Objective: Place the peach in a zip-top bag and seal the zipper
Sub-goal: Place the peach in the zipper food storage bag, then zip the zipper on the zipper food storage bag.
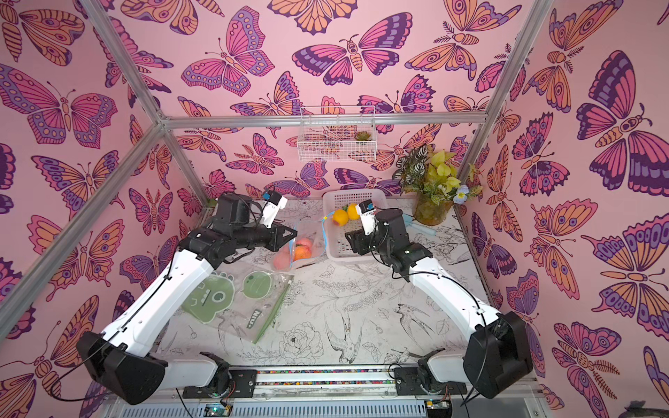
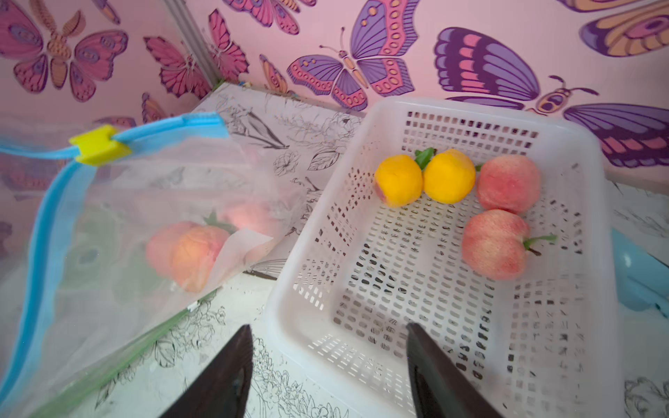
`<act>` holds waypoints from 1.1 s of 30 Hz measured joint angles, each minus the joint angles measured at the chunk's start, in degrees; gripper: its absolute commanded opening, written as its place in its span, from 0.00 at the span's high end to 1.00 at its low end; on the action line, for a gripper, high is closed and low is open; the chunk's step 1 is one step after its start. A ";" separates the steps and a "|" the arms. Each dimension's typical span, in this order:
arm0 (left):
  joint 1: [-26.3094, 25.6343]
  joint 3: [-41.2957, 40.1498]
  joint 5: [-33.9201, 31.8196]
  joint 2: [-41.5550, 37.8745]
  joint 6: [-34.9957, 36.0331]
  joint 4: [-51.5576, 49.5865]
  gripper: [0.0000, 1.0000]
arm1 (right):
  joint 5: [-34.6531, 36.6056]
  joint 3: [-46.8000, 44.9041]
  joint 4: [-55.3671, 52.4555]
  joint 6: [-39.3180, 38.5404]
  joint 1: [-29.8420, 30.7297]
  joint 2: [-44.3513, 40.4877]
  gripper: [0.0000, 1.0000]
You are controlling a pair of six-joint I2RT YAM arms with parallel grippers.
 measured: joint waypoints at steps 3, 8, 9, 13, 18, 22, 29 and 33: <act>0.22 -0.46 1.14 -1.33 1.60 -0.35 1.00 | -6.84 0.11 0.00 -5.25 -1.49 1.11 0.44; 0.24 -1.09 2.67 -2.36 3.13 -0.74 1.00 | -19.67 2.84 0.28 -9.55 -6.93 3.93 0.50; 0.24 -1.20 2.91 -2.36 3.28 -0.72 1.00 | -21.81 4.04 0.20 -10.56 -7.85 4.68 0.50; 0.24 -1.57 3.52 -3.26 3.72 -0.96 1.00 | -28.41 9.16 -0.85 -14.32 -8.46 7.17 0.49; 0.24 -1.62 3.98 -3.87 3.74 -0.96 1.00 | -33.53 13.05 -2.40 -17.09 -8.44 9.64 0.46; 0.24 -1.66 4.37 -3.87 3.74 -0.96 1.00 | -35.19 14.75 -3.98 -18.91 -8.13 11.67 0.44; 0.24 -1.68 4.90 -3.87 3.72 -0.96 1.00 | -36.48 18.21 -6.84 -21.64 -7.04 15.13 0.42; 0.24 -1.68 4.98 -3.87 3.69 -0.96 1.00 | -36.85 20.79 -9.46 -23.47 -6.23 15.89 0.43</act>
